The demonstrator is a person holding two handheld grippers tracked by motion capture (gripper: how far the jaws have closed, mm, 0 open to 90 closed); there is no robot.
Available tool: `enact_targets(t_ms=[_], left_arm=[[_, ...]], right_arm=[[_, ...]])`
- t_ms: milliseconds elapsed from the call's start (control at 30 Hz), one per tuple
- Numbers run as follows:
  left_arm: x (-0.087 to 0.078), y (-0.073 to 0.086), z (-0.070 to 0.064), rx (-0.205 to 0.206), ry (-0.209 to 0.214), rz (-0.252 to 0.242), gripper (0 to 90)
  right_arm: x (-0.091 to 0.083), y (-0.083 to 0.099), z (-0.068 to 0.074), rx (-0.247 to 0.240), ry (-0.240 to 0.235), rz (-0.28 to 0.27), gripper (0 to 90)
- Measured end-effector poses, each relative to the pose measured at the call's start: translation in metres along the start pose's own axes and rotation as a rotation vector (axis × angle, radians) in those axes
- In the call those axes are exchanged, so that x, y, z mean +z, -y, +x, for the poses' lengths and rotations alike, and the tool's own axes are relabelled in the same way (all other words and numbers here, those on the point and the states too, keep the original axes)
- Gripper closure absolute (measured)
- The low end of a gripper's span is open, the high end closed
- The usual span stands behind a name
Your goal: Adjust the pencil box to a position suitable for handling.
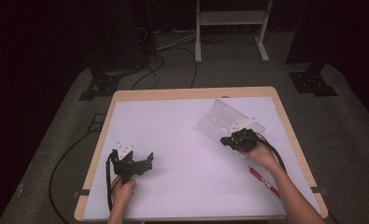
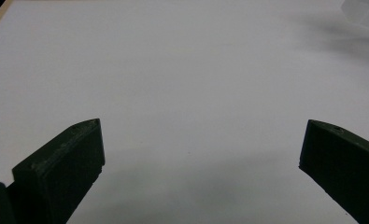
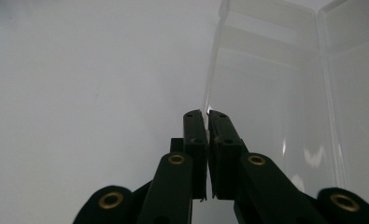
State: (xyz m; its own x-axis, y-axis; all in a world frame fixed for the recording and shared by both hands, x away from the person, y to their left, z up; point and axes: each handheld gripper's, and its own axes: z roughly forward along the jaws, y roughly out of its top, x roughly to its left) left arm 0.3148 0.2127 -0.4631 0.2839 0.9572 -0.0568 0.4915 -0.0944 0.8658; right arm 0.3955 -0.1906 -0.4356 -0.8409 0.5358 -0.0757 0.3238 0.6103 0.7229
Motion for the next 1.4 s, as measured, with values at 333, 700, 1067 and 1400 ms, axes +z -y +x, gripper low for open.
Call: enact_targets(t_ms=[333,700,1067,1400], left_arm=[[-0.001,0.0,0.002,-0.021,0.003,-0.016,0.0],[-0.002,0.001,0.002,-0.023,0.007,-0.024,0.0],[-0.002,0.001,0.003,-0.032,0.006,-0.025,0.0],[-0.003,0.001,0.005,-0.04,0.008,-0.032,0.0]], right_arm=[[-0.011,-0.007,0.019,-0.058,-0.048,-0.026,86.1],[-0.022,-0.011,0.04,-0.116,-0.091,-0.063,86.0],[-0.018,-0.004,0.053,-0.148,-0.135,-0.042,85.7],[-0.018,-0.003,0.06,-0.163,-0.181,-0.055,85.7]])
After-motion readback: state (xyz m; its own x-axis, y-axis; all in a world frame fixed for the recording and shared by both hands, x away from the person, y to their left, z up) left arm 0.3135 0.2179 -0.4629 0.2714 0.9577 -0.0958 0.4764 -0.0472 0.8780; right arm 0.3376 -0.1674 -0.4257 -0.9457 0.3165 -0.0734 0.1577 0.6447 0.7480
